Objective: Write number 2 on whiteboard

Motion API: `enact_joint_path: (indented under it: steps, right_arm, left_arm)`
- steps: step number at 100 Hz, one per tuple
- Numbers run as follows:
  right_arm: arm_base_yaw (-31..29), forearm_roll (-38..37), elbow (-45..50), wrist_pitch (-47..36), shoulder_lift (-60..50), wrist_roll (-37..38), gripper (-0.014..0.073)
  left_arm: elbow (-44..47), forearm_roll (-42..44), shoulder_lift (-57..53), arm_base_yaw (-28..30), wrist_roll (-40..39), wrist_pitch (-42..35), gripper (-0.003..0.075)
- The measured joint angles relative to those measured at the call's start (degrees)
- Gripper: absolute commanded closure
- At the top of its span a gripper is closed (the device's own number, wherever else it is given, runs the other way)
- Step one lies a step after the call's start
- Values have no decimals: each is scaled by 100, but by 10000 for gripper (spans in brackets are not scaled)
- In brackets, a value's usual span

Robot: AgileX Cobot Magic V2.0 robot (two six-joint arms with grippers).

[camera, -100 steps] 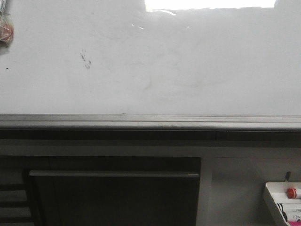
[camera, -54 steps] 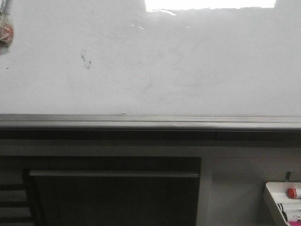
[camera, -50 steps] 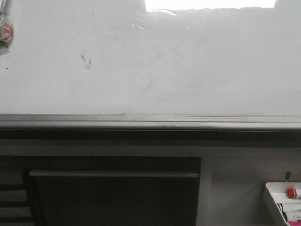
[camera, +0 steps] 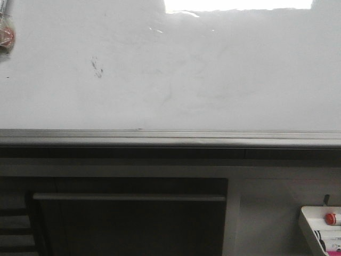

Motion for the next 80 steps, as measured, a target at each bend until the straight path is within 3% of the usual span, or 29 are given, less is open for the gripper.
enact_joint_path:
  steps: [28,54,80]
  right_arm:
    - [0,109,-136,-91,0,0,666]
    - [0,165,-1544,1370,170,0,666]
    - [0,178,-3002,2945,1368,-270,666]
  left_arm:
    - [-146,-237,0,0,0,-109,738]
    - [-1422,-260,87,0,0,896,738]
    - [-2852,-53,1294,0,0,2004,738]
